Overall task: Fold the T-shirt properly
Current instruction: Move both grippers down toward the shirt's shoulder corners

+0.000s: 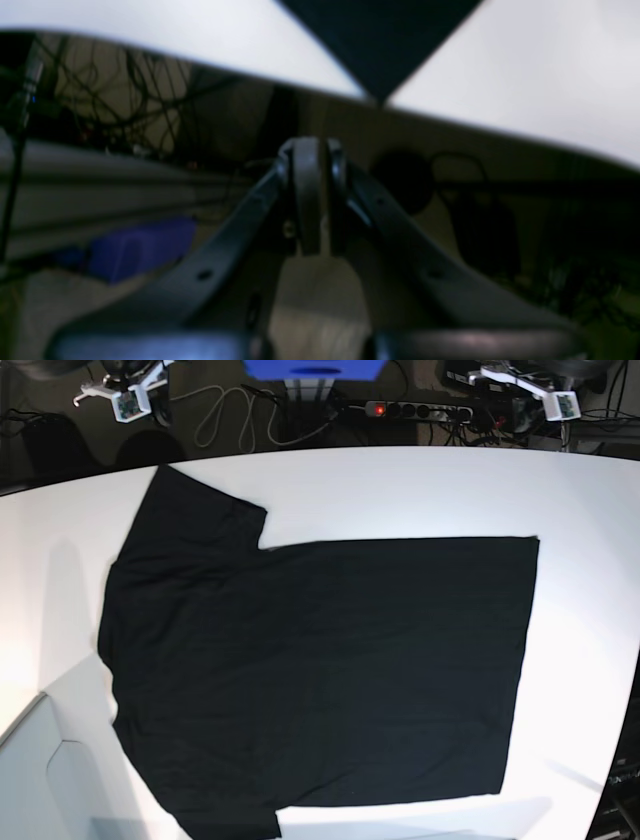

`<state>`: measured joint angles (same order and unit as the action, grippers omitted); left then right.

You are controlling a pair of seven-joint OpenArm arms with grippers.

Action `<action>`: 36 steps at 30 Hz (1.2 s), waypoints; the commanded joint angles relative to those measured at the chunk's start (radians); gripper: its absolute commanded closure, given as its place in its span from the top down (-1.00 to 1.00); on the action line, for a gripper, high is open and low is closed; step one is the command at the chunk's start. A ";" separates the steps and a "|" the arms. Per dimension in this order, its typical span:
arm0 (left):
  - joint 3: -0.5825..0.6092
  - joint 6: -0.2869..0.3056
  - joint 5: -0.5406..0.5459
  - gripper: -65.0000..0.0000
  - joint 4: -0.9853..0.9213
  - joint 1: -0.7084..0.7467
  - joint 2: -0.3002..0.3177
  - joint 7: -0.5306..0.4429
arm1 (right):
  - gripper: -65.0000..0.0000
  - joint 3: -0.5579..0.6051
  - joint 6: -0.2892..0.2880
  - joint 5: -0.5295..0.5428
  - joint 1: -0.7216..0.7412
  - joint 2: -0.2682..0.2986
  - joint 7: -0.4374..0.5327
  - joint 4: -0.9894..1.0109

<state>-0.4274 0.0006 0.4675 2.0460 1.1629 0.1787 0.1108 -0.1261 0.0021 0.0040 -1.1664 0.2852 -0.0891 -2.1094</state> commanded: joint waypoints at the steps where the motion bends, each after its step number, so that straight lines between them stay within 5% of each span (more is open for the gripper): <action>1: -0.009 0.000 0.003 -1.00 0.018 -0.002 0.003 -0.009 | -0.93 -0.001 -0.004 0.006 -0.005 0.004 0.019 -0.018; 8: -0.032 0.000 0.003 -0.94 0.018 -0.107 0.000 0.063 | -0.16 0.001 -0.035 0.006 0.085 0.009 0.019 -0.016; 12: -0.084 0.000 0.003 -0.29 0.018 -0.199 -0.026 0.123 | 0.08 -0.002 -0.072 0.006 0.133 0.009 0.013 -0.015; 14: -0.110 0.000 0.003 -0.11 0.018 -0.242 -0.031 0.143 | 0.10 -0.001 -0.072 0.006 0.150 0.006 0.012 -0.015; 24: -0.153 0.006 0.003 -0.15 -0.087 -0.551 0.066 0.359 | 0.10 0.056 -0.072 0.004 0.233 -0.022 0.012 -0.013; 29: -0.169 0.151 0.003 -0.15 -0.233 -0.696 0.100 0.409 | 0.09 0.055 -0.072 0.003 0.256 -0.076 0.010 -0.006; 36: -0.253 0.198 0.003 -0.15 -0.399 -0.812 0.080 0.432 | 0.09 0.056 -0.072 0.001 0.257 -0.074 0.010 -0.001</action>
<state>-0.6731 0.1989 0.4622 1.6302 0.3580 0.2440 0.5591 -0.0673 -0.0620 0.0032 -0.8989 0.2024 -0.1055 -2.0945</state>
